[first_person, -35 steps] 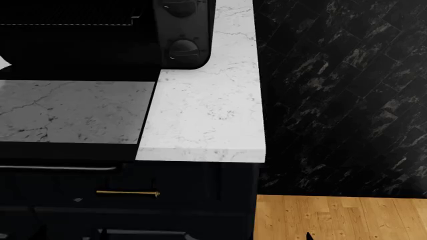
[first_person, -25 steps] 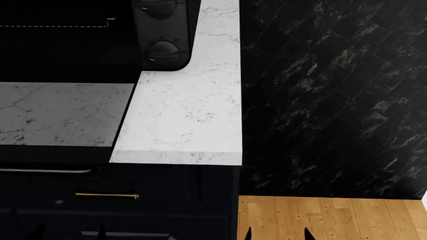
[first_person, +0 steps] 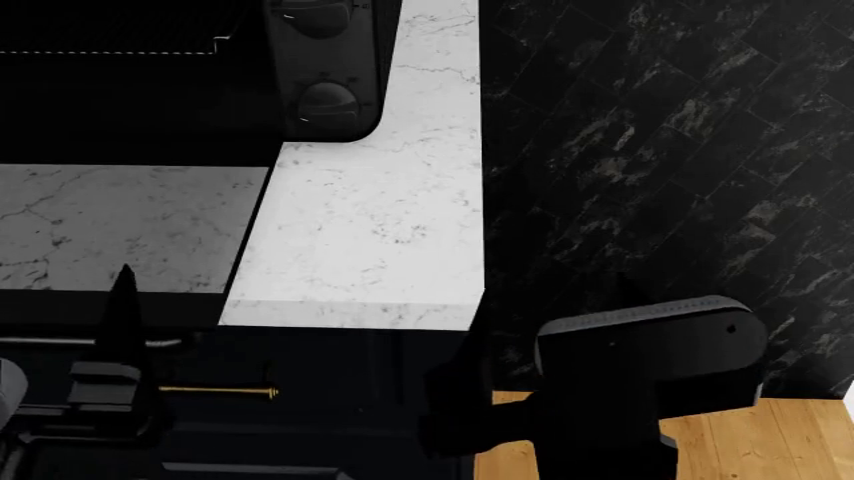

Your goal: Fully slide the toaster oven rack0 out.

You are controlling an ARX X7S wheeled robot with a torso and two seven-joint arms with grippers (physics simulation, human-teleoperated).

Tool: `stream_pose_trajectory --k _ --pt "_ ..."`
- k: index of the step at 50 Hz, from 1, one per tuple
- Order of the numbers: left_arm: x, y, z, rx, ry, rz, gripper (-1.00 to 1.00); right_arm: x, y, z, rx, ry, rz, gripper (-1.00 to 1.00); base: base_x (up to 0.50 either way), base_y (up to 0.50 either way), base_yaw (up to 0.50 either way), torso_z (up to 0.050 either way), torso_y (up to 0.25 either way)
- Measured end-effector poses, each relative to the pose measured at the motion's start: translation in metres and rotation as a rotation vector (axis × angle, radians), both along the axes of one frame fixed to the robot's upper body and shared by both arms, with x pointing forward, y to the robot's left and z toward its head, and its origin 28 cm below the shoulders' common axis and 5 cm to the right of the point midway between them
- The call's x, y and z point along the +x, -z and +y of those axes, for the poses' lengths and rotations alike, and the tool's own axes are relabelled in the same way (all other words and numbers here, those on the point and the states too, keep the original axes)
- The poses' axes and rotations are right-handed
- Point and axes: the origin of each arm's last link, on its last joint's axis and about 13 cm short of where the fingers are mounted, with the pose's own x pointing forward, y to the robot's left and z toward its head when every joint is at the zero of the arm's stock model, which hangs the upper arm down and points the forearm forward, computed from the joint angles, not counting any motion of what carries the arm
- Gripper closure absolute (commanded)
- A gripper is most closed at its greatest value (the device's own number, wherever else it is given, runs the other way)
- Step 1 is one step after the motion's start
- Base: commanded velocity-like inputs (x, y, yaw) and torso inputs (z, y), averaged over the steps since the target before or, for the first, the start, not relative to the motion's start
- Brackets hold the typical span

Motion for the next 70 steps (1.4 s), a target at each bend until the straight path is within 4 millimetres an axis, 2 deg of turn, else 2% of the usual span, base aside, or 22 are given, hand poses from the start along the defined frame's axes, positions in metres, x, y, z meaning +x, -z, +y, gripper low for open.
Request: stream_pose_trajectory --k 14,26,37,63,70 --pt "0.008 -0.052 0.003 0.018 0.008 -0.076 -1.0 0.007 -0.04 -0.005 -0.041 -0.008 -0.034 -1.0 0.0 0.0 0.0 0.0 0.0" --pt "0.022 -0.079 0.006 0.053 0.007 -0.081 -1.0 0.018 -0.07 -0.007 -0.066 -0.034 -0.048 -1.0 0.0 0.0 0.0 0.0 0.0" --pt "0.026 -0.087 0.007 0.087 0.021 -0.064 -1.0 0.023 -0.084 -0.007 -0.079 -0.043 -0.06 -1.0 0.01 0.0 0.0 0.0 0.0" --pt "0.027 -0.091 0.009 0.12 0.01 -0.063 -1.0 0.021 -0.092 -0.009 -0.09 -0.037 -0.065 -1.0 0.49 0.01 0.0 0.0 0.0" --pt "0.027 -0.092 0.011 0.117 0.008 -0.063 -1.0 0.021 -0.093 -0.008 -0.095 -0.037 -0.063 -1.0 0.2 0.25 0.0 0.0 0.002"
